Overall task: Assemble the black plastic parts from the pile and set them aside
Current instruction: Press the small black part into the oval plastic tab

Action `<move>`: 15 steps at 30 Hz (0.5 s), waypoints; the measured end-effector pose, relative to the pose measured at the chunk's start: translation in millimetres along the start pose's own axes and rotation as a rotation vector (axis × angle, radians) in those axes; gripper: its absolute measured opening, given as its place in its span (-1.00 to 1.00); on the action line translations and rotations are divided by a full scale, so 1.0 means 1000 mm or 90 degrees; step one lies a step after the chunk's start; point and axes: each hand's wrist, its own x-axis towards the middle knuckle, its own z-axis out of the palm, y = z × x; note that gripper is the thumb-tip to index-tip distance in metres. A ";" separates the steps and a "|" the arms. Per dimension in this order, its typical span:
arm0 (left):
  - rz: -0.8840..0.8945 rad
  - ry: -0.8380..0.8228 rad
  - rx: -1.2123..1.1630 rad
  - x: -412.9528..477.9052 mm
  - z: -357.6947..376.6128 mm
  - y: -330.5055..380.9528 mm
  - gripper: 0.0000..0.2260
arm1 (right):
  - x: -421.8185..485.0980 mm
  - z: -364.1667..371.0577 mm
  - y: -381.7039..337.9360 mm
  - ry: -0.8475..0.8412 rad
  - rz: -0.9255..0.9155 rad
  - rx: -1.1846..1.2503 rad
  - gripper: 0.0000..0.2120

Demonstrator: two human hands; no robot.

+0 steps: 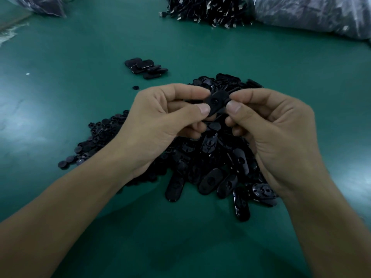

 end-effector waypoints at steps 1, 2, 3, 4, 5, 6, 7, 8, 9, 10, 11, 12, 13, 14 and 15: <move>-0.008 -0.017 0.009 0.000 0.000 0.000 -0.75 | 0.000 0.000 0.000 -0.001 0.001 0.001 -0.88; -0.017 -0.037 0.019 -0.001 0.000 0.001 -0.70 | 0.000 0.001 0.000 -0.002 0.001 0.003 -0.88; -0.026 -0.056 0.029 -0.001 0.000 0.002 -0.65 | 0.001 0.001 0.000 -0.004 0.002 0.004 -0.89; -0.035 -0.073 0.037 -0.001 -0.001 0.002 -0.61 | 0.001 0.001 0.000 -0.006 0.003 0.005 -0.90; -0.043 -0.087 0.045 -0.001 -0.001 0.003 -0.57 | 0.001 0.001 0.000 -0.009 0.003 0.004 -0.91; -0.048 -0.099 0.054 -0.001 -0.002 0.003 -0.54 | 0.001 0.002 0.000 -0.013 0.001 0.001 -0.91; -0.048 -0.108 0.064 -0.002 -0.002 0.003 -0.53 | 0.001 0.002 0.001 -0.016 0.000 -0.004 -0.90; -0.046 -0.111 0.074 -0.003 -0.002 0.004 -0.54 | 0.001 0.002 0.001 -0.017 0.000 -0.008 -0.90; -0.043 -0.107 0.082 -0.003 -0.001 0.004 -0.57 | 0.001 0.002 0.001 -0.017 0.000 -0.010 -0.89; -0.040 -0.096 0.087 -0.004 -0.001 0.005 -0.62 | 0.001 0.002 0.001 -0.015 -0.001 -0.011 -0.88; -0.039 -0.080 0.088 -0.004 0.000 0.005 -0.66 | 0.000 0.002 0.000 -0.013 -0.002 -0.013 -0.87; -0.040 -0.060 0.088 -0.004 0.001 0.005 -0.71 | 0.000 0.002 0.000 -0.011 -0.003 -0.015 -0.87; -0.042 -0.041 0.087 -0.004 0.002 0.006 -0.77 | 0.000 0.002 0.000 -0.010 -0.003 -0.016 -0.86; -0.043 -0.025 0.087 -0.004 0.003 0.005 -0.83 | 0.000 0.002 -0.001 -0.010 -0.003 -0.015 -0.86; -0.043 -0.012 0.088 -0.004 0.003 0.005 -0.88 | -0.001 0.002 -0.002 -0.011 -0.002 -0.015 -0.86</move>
